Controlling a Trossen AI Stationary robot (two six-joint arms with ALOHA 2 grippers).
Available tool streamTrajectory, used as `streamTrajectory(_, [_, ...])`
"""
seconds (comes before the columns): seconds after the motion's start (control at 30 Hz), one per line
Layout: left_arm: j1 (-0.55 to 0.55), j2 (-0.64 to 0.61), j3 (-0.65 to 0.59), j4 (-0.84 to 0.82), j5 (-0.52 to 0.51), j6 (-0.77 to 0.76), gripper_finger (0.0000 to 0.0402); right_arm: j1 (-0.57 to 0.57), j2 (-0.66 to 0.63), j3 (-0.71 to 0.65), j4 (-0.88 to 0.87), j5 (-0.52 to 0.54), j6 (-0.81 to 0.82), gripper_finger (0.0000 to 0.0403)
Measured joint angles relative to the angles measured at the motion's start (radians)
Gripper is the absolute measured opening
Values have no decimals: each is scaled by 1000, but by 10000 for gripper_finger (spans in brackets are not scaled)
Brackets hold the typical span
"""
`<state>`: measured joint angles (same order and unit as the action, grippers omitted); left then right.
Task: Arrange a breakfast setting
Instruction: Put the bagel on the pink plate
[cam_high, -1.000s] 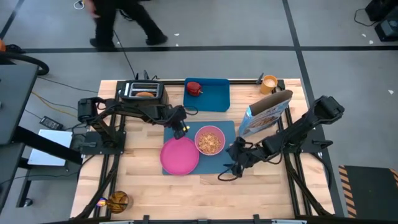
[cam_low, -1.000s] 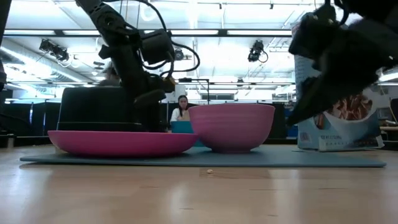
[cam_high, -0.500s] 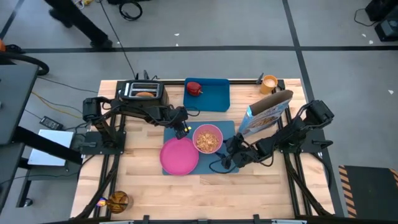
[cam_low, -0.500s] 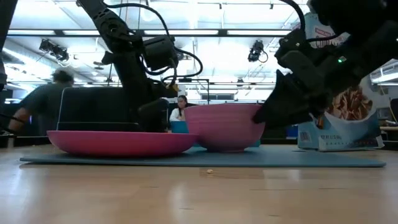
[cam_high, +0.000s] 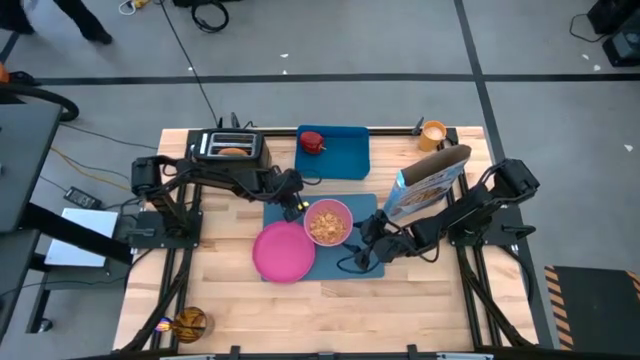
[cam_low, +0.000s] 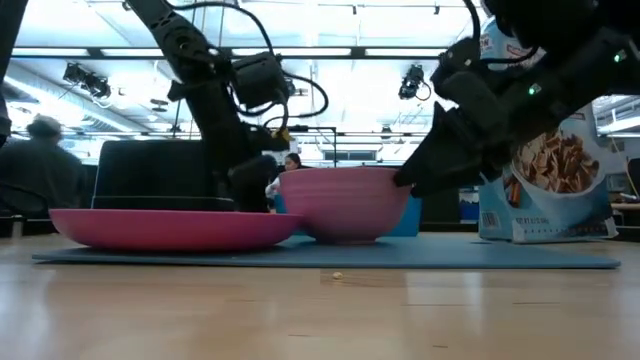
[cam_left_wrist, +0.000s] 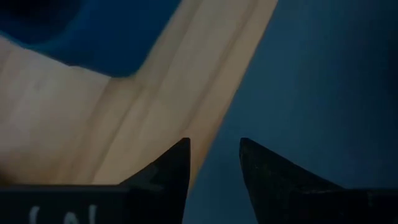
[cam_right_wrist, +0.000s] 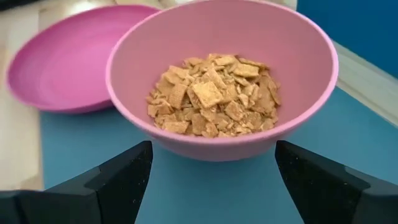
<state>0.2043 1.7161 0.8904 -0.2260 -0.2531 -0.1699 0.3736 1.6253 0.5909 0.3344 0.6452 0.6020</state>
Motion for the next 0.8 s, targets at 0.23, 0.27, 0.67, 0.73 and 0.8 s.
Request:
streamTrajectory(0.23, [-52,-114,87,-285,-3,-30,148,23,-89,1,-117,-144,-120,348])
streamTrajectory(0.27, [-70,-131,91,-316,-2,-38,148,27,-91,0,-152,-159,-119,348])
streamTrajectory(0.67, [-385,-331,105,-406,6,-248,148,24,-123,0,-271,-166,-113,348])
streamTrajectory(0.73, [-452,-359,132,-420,18,-251,148,18,-156,0,-281,-190,-130,348])
streamTrajectory(0.8, [-512,-382,174,-436,4,-242,148,22,-200,0,-305,-216,-160,348])
